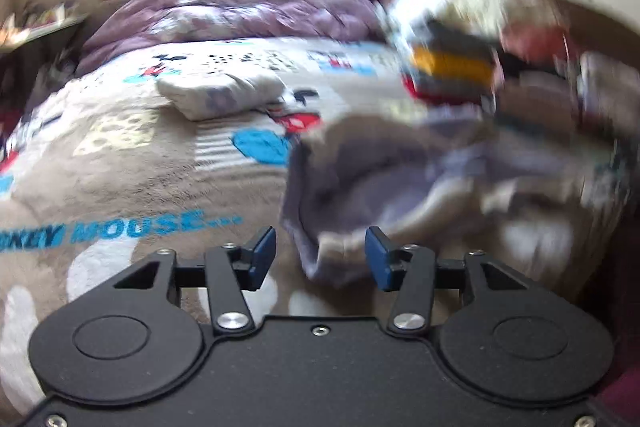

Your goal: Fold clothes

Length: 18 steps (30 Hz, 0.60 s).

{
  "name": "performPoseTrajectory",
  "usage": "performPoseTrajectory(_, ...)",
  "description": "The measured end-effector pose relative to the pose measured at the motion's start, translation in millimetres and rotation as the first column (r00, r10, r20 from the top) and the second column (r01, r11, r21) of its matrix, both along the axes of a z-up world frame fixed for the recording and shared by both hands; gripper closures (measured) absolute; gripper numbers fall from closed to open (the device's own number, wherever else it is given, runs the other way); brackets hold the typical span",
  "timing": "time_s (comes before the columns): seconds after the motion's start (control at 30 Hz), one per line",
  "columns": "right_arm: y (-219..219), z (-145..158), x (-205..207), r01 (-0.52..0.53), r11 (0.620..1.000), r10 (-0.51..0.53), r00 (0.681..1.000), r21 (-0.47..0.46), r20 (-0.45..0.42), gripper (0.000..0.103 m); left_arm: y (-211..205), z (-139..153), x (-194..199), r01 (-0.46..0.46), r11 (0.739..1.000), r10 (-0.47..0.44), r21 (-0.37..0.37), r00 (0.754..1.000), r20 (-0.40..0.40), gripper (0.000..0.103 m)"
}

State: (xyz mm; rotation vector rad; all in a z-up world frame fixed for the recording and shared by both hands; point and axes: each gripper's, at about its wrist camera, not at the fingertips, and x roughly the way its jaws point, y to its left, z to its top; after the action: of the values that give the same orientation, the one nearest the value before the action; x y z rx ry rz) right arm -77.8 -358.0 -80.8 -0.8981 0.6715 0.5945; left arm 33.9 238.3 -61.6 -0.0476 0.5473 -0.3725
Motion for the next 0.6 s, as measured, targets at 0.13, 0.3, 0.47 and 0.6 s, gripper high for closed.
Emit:
performPoseTrajectory(0.13, -24, 28, 26, 0.188, 0.955, -0.186, 0.982, 0.230, -0.030, 0.069, -4, 24, 20, -0.118, 0.987, 0.112, -0.105, 0.992, -0.060, 0.049)
performPoseTrajectory(0.3, -45, 55, 69, 0.360, 0.804, -0.360, 0.928, 0.473, -0.094, 0.069, -33, 41, 38, -0.178, 0.979, 0.171, -0.095, 0.982, -0.075, 0.049)
performPoseTrajectory(0.47, -34, 63, 113, 0.342, 0.807, -0.378, 0.925, 0.480, -0.024, 0.069, -67, 50, 50, -0.195, 0.981, 0.194, -0.025, 0.980, -0.036, 0.048)
performPoseTrajectory(0.6, -10, 50, 148, 0.263, 0.884, -0.316, 0.945, 0.386, 0.081, 0.069, -79, 36, 58, -0.216, 0.976, 0.216, -0.014, 0.976, -0.029, 0.048)
